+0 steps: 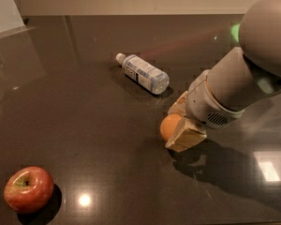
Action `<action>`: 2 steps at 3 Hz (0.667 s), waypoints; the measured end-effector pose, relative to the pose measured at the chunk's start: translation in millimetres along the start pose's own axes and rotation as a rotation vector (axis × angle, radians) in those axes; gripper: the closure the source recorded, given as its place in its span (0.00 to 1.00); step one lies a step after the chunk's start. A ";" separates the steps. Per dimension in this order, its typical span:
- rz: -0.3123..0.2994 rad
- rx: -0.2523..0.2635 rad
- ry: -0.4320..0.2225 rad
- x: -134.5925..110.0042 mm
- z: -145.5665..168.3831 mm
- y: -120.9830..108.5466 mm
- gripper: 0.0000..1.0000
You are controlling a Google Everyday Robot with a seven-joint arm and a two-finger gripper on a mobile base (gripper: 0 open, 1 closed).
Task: Move orange near blue plastic bottle
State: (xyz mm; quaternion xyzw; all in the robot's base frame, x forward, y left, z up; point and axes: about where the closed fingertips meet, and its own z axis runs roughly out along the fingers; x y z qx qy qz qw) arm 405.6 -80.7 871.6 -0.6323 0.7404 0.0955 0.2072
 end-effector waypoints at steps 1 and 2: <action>0.073 0.045 -0.012 5.6 -14.4 -28.0 1.00; 0.140 0.080 -0.032 11.2 -19.1 -61.4 1.00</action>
Offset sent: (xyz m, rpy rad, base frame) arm 0.0985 -0.0473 0.0215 0.0898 -0.0189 -0.2474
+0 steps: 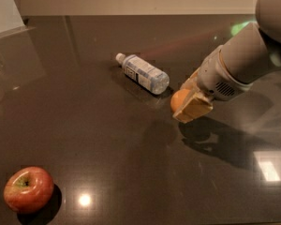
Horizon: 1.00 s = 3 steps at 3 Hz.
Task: Move orange near blue plastic bottle
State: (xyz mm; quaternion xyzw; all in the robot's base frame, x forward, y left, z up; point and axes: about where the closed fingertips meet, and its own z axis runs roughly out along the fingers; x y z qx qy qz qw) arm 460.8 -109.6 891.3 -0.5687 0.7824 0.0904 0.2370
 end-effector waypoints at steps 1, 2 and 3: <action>0.042 0.015 -0.040 -3.2 7.4 -29.9 1.00; 0.062 0.015 -0.068 -5.9 19.3 -46.4 1.00; 0.066 0.014 -0.073 -9.4 29.9 -57.6 0.82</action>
Offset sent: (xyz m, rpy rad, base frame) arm 0.0759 -0.0036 -0.0173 0.1195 -0.0109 -0.0763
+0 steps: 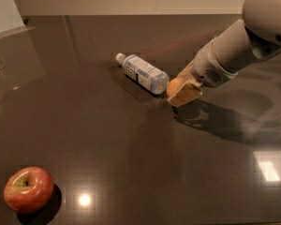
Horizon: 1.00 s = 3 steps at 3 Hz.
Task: Move orange near blue plastic bottle
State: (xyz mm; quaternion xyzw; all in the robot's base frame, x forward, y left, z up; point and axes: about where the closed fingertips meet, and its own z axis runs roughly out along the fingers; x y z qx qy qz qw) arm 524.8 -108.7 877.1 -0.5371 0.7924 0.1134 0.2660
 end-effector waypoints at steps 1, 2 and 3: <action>0.002 0.003 0.006 -0.8 10.0 -5.5 0.59; 0.005 0.005 0.010 0.6 17.3 -9.5 0.35; 0.002 0.012 0.005 3.5 22.3 -10.8 0.04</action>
Offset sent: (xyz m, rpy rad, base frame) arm 0.0216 0.0018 -0.0226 -0.0115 0.0059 -0.0168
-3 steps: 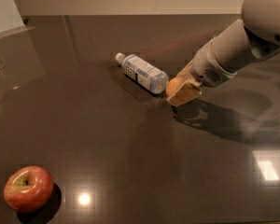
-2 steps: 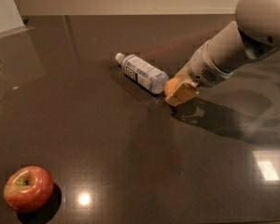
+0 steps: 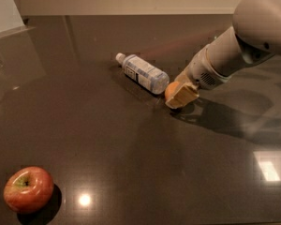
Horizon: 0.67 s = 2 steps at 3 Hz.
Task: Move orange near blue plastic bottle
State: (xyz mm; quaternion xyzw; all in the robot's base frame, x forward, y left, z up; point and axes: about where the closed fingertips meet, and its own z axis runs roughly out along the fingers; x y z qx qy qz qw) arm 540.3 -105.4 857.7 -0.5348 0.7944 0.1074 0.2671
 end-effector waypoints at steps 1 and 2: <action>-0.001 -0.001 0.000 -0.7 -0.2 0.6 0.00; -0.001 -0.001 0.000 -0.7 -0.2 0.7 0.00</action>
Offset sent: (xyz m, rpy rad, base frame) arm -0.0005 0.0007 0.0005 -0.0007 -0.0001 0.0014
